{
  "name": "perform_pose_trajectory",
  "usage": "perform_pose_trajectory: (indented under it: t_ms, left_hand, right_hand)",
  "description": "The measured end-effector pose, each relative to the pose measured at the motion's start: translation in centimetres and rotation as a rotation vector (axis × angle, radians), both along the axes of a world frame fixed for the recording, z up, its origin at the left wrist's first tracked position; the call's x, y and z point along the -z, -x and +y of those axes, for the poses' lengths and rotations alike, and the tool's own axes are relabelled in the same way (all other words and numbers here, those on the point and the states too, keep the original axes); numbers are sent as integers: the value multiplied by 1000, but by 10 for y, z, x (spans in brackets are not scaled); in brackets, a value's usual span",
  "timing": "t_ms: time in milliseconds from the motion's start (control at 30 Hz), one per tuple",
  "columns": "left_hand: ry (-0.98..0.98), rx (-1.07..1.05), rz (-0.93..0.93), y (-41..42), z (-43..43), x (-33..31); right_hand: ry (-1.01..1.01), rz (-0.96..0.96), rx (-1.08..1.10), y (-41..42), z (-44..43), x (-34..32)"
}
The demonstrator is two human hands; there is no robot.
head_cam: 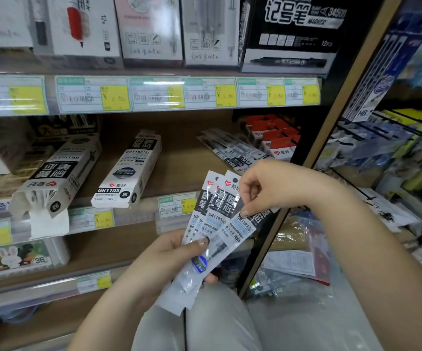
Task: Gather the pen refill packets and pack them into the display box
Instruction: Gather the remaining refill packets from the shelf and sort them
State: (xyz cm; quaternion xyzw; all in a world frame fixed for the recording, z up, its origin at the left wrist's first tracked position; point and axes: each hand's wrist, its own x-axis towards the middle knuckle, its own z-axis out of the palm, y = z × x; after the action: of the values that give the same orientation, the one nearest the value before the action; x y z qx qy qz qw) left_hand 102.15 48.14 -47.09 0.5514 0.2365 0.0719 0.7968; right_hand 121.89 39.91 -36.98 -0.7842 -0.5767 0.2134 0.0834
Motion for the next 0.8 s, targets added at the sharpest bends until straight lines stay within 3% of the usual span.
perform_pose_trajectory:
  t_ms: [100, 200, 300, 367, 433, 500, 800]
  left_hand:
    - [-71, -18, -10, 1, -1, 1]
    - [-101, -59, -36, 2, -3, 0]
    - [-129, -143, -50, 1, -3, 0]
    - [-121, -192, -77, -1, -3, 0]
    - [-113, -225, -100, -3, -3, 0]
    - [-134, -228, -97, -5, -3, 0]
    - [-36, -133, -81, -1, 2, 4]
  right_hand:
    - [-128, -40, 5, 4, -1, 3]
    - [-313, 59, 84, 4, -1, 11]
    - [-797, 251, 337, 4, 0, 31]
    - [-948, 542, 507, 14, 1, 48]
    - [-778, 905, 545, 30, 3, 70]
    - [-550, 1035, 530, 49, 5, 90]
    - [-396, 723, 268, 65, 2, 74]
